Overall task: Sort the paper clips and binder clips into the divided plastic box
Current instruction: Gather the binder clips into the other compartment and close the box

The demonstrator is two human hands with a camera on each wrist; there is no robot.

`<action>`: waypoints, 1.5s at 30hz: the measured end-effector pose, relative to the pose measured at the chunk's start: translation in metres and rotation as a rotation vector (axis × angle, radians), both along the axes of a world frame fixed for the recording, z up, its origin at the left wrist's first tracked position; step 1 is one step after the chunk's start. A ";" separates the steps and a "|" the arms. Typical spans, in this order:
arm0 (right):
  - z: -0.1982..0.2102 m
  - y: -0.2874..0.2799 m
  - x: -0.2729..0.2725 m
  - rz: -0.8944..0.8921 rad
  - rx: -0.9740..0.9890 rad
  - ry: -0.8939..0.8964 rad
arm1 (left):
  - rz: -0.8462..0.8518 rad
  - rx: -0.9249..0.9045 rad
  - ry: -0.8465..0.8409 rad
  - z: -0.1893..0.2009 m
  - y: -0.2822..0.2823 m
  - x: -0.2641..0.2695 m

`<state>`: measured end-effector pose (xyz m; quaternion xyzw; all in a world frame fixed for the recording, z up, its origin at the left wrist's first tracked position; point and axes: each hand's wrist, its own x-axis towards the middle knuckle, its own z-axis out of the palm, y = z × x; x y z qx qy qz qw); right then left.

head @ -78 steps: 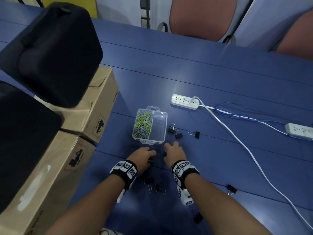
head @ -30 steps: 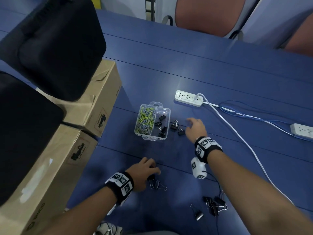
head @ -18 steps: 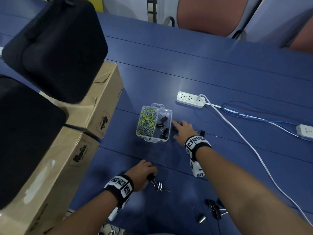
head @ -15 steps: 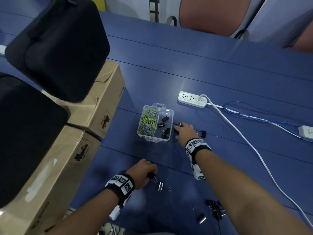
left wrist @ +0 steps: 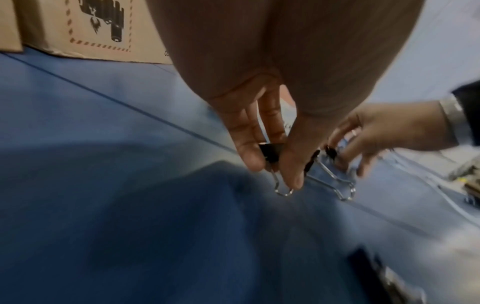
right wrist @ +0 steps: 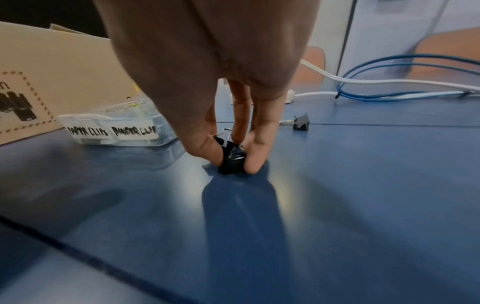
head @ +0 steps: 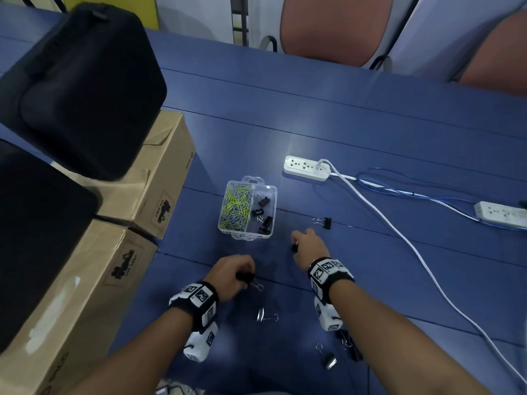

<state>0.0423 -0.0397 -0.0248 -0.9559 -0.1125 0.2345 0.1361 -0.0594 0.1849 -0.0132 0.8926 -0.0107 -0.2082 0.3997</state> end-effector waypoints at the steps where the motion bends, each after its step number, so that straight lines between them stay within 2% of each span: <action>1: 0.001 -0.002 -0.005 -0.011 -0.004 0.010 | 0.046 -0.019 -0.031 0.004 -0.002 0.007; 4: 0.000 -0.006 -0.022 0.014 -0.094 0.041 | 0.221 -0.049 -0.131 0.016 -0.010 0.039; 8: -0.001 -0.014 -0.035 0.052 -0.145 0.056 | 0.330 0.005 -0.218 0.031 -0.017 0.083; 11: 0.003 -0.023 -0.038 -0.042 -0.009 0.048 | 0.329 0.112 -0.261 0.034 -0.018 0.104; 14: 0.020 -0.020 -0.026 -0.230 0.212 -0.011 | 0.277 0.164 -0.305 0.033 -0.023 0.118; 17: 0.045 -0.001 0.003 -0.395 0.442 -0.078 | 0.241 0.178 -0.272 0.028 -0.029 0.119; 20: 0.068 0.026 0.039 -0.428 0.565 -0.102 | 0.175 0.152 -0.231 0.021 -0.029 0.109; 23: 0.077 0.053 0.071 -0.423 0.564 -0.110 | 0.174 0.112 -0.234 0.017 -0.026 0.097; 27: 0.067 0.083 0.095 -0.391 0.517 -0.080 | 0.319 0.033 -0.258 0.018 -0.019 0.080; 30: 0.054 0.094 0.099 -0.286 0.436 0.002 | 0.324 0.032 -0.320 0.021 -0.015 0.067; 33: 0.049 0.087 0.099 -0.234 0.377 0.102 | 0.258 0.065 -0.326 0.013 -0.012 0.056; 37: 0.047 0.054 0.103 -0.347 0.398 -0.099 | 0.080 0.067 -0.299 0.004 -0.025 0.036; 39: 0.042 0.028 0.104 -0.347 0.316 -0.101 | -0.053 0.061 -0.213 -0.002 -0.034 0.024; 41: 0.032 -0.001 0.100 -0.267 0.162 -0.036 | -0.193 0.119 -0.129 -0.008 -0.044 0.014; 43: 0.020 -0.026 0.090 -0.123 -0.019 0.035 | -0.288 0.154 -0.064 -0.011 -0.051 0.005; 45: 0.010 -0.044 0.077 0.021 -0.117 0.101 | -0.411 0.193 0.006 -0.014 -0.056 -0.002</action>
